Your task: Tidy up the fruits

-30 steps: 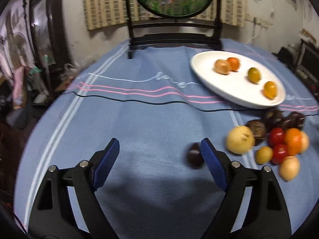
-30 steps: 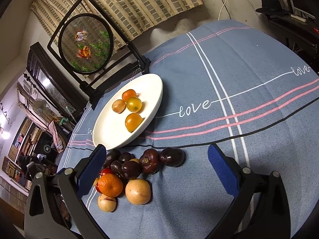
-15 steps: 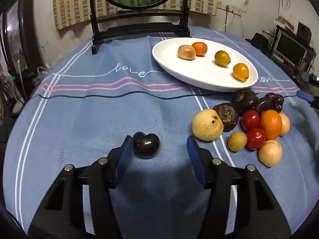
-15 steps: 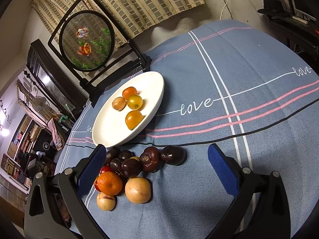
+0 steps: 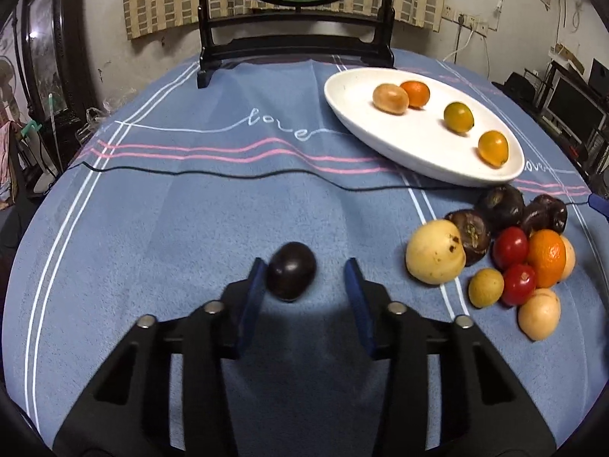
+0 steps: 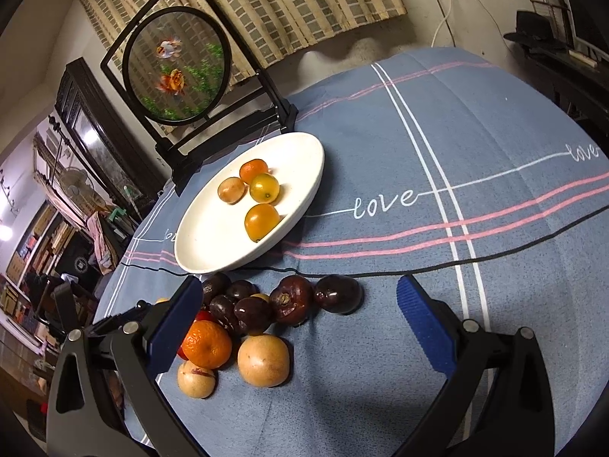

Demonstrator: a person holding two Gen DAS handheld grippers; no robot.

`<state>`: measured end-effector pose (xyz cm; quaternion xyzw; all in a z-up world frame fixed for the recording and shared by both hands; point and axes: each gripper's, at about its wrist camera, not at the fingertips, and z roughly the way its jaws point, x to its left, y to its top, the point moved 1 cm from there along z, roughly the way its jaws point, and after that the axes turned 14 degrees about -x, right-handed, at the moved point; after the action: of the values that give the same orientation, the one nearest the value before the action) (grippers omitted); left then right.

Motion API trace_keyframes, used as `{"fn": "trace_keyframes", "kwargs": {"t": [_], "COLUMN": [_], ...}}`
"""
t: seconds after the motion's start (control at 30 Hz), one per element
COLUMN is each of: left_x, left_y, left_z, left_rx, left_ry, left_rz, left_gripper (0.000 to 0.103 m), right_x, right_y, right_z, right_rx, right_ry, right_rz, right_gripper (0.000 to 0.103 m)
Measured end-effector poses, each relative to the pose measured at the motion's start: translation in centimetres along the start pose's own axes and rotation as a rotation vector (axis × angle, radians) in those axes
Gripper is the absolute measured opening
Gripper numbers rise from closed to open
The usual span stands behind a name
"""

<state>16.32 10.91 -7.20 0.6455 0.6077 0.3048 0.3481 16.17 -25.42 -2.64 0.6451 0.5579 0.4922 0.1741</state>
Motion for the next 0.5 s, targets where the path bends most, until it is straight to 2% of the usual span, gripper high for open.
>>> {"fn": "trace_keyframes", "kwargs": {"t": [0.3,0.43,0.5], "left_x": [0.7,1.1,1.0], "left_y": [0.3,0.4,0.3], "left_z": [1.0,1.0,0.9], "left_rx": [0.017,0.011,0.011], "left_ry": [0.012,0.001,-0.017], "left_rz": [-0.029,-0.056,-0.059], "left_gripper": [0.035,0.027,0.027], "right_x": [0.3,0.8,1.0], "right_y": [-0.3,-0.9,-1.5], "right_z": [0.2,0.2,0.3], "right_rx": [0.006,0.027,0.044], "right_ry": [0.007,0.005,-0.01], "right_rz": [-0.021,-0.076,-0.114], "right_gripper": [0.102,0.101,0.089]}}
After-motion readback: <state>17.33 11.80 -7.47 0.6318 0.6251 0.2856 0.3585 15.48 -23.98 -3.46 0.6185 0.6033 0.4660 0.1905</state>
